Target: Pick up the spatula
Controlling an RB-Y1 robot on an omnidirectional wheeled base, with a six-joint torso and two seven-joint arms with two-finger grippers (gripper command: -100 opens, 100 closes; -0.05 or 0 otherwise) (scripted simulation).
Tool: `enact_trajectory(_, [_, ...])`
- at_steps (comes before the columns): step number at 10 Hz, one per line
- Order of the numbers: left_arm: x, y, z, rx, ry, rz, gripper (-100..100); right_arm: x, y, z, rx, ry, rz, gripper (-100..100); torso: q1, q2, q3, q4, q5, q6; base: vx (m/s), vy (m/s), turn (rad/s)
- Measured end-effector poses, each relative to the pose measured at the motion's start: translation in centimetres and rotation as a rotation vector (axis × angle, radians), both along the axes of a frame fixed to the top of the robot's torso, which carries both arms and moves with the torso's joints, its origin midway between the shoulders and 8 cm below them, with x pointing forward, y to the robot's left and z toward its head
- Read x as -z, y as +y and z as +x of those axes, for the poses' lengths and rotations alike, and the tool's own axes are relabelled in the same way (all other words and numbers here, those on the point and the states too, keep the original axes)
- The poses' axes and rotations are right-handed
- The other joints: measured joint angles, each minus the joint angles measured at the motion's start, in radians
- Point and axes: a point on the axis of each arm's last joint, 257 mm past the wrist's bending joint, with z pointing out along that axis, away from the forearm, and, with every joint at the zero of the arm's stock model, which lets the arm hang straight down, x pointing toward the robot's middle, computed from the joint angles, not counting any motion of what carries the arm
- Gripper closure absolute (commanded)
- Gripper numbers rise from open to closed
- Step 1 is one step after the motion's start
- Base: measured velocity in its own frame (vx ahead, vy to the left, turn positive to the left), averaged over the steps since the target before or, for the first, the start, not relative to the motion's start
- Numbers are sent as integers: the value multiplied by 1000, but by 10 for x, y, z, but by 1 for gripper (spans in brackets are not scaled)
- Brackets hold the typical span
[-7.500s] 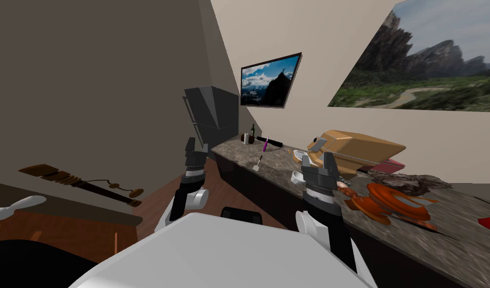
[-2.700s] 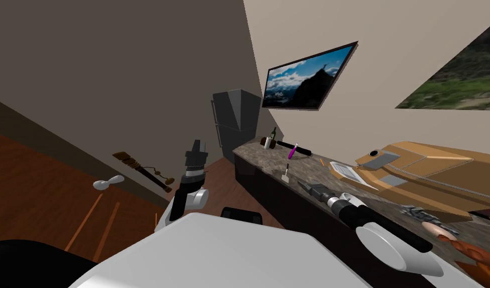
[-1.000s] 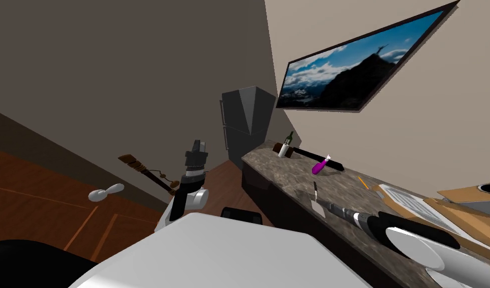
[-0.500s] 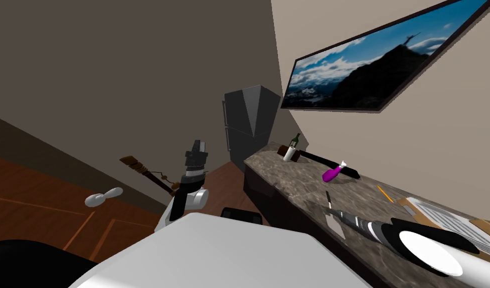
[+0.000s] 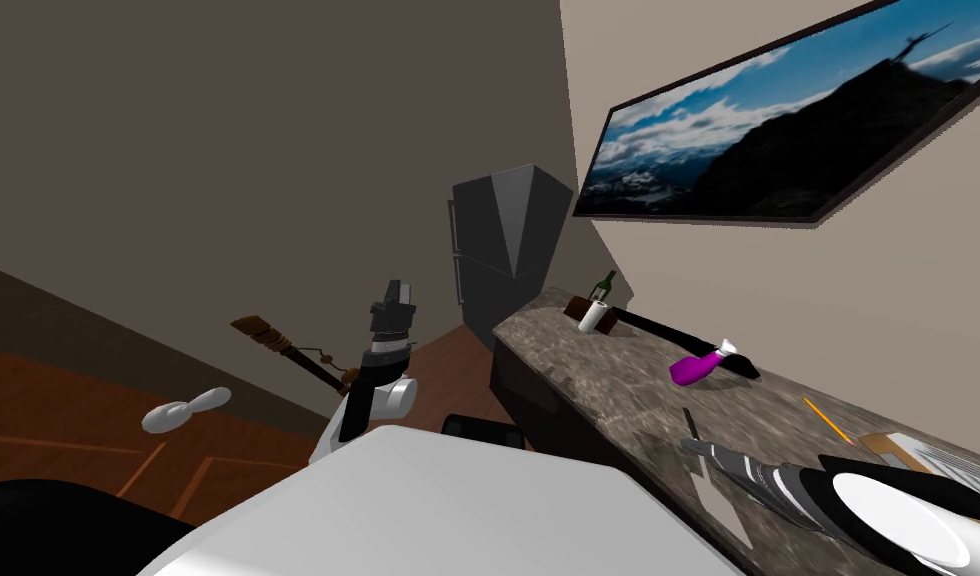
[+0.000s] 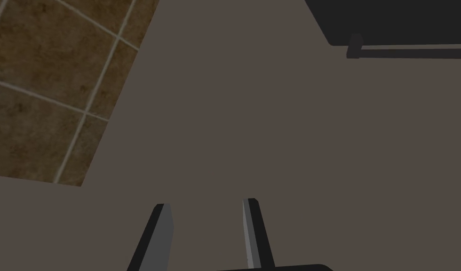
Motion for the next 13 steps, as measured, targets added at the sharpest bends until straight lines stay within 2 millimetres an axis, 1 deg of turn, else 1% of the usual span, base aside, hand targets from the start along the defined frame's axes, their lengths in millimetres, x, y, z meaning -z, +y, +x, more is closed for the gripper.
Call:
enact_trajectory(1, [0,0,0,0,0,0,0,0,0,0,5,1,1,0,-1,3,2,1,0,0,8,3,1])
enact_trajectory(2, [0,0,0,0,0,0,0,0,0,0,4,1,1,-100,-2,5,3,1,0,0,30,22,-209])
enact_trajectory(3, [0,0,0,0,0,0,0,-6,-10,6,-1,-18,-21,-100,-1,6,3,2,0,2,25,41,-125])
enact_trajectory(5, [0,0,0,0,0,0,0,-16,-34,12,-34,-22,-84,-100,-1,6,4,1,0,0,6,17,19])
enact_trajectory(6, [0,0,0,0,0,0,0,-22,-42,19,-45,-29,-106,-100,-2,6,4,2,0,0,0,0,0])
enact_trajectory(7, [0,0,0,0,0,0,0,-26,-42,29,-50,-43,-114,-100,-2,7,4,2,-1,0,16,25,-190])
enact_trajectory(8, [0,0,0,0,0,0,0,-33,-50,36,-48,-61,-133,-100,-1,7,4,2,0,2,25,47,-142])
enact_trajectory(10, [0,0,0,0,0,0,0,-42,-68,42,-65,-63,-183,-100,-1,6,4,1,0,0,10,13,16])
enact_trajectory(11, [0,0,0,0,0,0,0,-47,-76,49,-70,-73,-203,-100,-2,6,4,1,0,0,0,-8,5])
enact_trajectory(13, [0,0,0,0,0,0,0,-56,-89,56,-66,-95,-224,-100,-1,7,4,2,-1,2,20,35,-161])
